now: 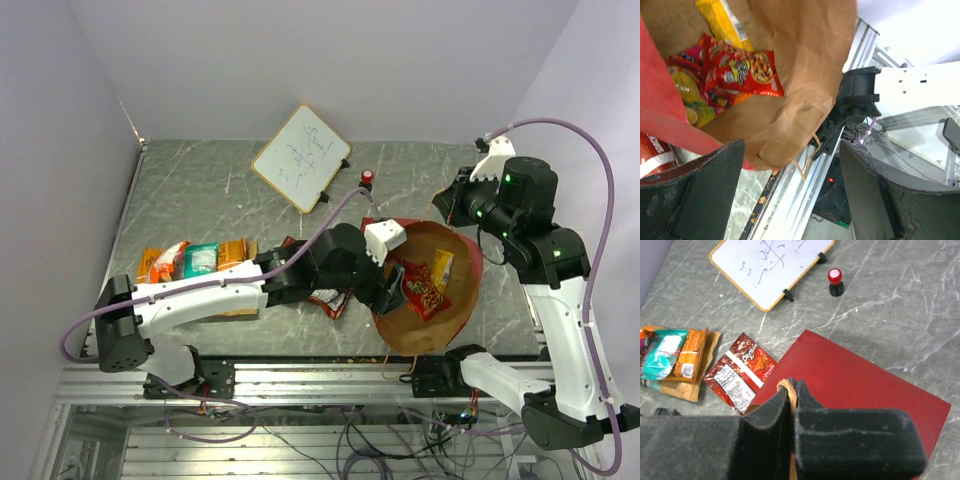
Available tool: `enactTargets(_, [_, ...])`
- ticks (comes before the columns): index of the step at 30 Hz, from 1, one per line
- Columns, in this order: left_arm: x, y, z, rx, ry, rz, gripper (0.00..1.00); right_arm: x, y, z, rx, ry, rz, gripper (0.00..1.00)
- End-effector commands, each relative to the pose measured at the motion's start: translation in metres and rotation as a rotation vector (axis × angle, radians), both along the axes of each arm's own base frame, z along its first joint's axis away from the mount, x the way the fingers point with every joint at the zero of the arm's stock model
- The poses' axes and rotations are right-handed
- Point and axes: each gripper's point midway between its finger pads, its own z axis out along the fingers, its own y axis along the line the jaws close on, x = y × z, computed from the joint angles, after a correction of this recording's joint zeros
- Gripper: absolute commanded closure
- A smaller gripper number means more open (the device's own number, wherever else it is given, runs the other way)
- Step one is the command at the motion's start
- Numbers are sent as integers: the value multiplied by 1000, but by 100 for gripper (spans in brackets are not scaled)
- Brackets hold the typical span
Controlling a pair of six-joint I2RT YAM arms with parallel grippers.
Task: Take the snacks out of the paper bag
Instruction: Take out the snack from the paper bag.
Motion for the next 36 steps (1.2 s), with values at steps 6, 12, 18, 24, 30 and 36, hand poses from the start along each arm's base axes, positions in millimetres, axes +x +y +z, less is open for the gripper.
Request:
enactTargets(6, [-24,-40,40,-54,-462,-123,3,-1,11,17,31,-58,65,100])
enactTargets(12, [-27,-77,-10,151,-756,-346,9,1,12,35,23,-105,80,100])
enactTargets(18, [-10,-101,-61,305,-910,-435,22,-5,14,37,47,-107,94,100])
enactTargets(24, [6,-107,-105,419,-984,-478,18,-14,13,36,57,-113,92,100])
enactTargets(30, [13,-106,-124,434,-932,-455,16,-16,9,40,15,-111,100,100])
enactTargets(36, [7,-89,-70,199,-689,-279,16,-18,8,40,-5,-113,112,100])
